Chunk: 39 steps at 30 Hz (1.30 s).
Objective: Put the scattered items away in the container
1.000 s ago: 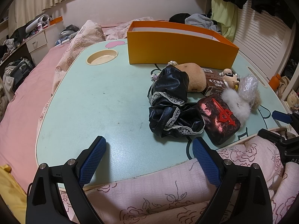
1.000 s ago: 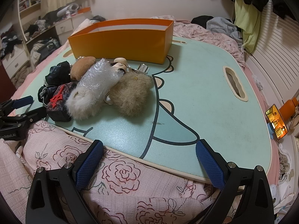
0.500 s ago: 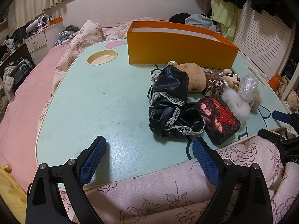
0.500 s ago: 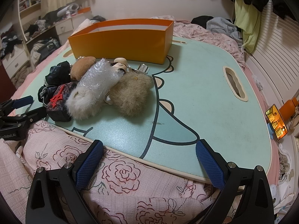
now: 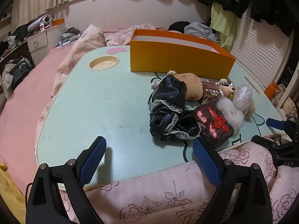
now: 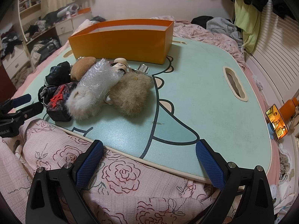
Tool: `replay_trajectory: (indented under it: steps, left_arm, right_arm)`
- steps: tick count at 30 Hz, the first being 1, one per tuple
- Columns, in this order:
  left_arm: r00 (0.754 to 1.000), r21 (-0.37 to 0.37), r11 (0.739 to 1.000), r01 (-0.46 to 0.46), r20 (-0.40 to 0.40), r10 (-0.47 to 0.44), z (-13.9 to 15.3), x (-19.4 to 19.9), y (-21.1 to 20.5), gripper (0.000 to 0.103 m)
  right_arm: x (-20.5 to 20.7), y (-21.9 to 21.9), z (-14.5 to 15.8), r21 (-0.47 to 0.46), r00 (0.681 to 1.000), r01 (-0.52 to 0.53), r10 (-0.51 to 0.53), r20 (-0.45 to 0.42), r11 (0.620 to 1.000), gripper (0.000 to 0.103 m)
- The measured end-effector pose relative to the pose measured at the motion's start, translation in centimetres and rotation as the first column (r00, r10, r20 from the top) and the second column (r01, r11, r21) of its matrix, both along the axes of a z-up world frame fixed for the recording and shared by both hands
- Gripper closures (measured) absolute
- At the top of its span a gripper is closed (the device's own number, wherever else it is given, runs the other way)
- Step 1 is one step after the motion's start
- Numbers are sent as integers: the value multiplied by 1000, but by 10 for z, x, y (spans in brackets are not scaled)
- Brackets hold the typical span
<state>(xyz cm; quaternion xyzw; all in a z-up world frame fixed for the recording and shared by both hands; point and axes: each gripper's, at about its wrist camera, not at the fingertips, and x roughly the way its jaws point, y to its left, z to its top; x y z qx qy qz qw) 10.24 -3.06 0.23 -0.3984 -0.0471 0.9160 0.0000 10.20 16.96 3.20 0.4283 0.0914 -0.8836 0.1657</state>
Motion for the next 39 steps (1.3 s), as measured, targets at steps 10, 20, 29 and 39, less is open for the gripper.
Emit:
replay_trajectory:
  steps: [10,20,29,39]
  left_arm:
    - [995,49,998,50,-95,-45,31,-8,-5,21]
    - [994,-7,994,105,-25,-105,26,-48,13,41]
    - [995,40,995,97,1,-97,8,-61,9,69]
    - [988,21,997,71,-138,-67,18,-19,7,69]
  right_arm:
    - [0,0,0,-1,1000,1,-1,0,1000,4]
    - [0,0,0,0,1000,1,-1,0,1000,4]
    - [0,1,-1,-2,1000,1,-1,-1,1000,4]
    - [-1,8,5,-66,1000,-12,11,-11,998,10]
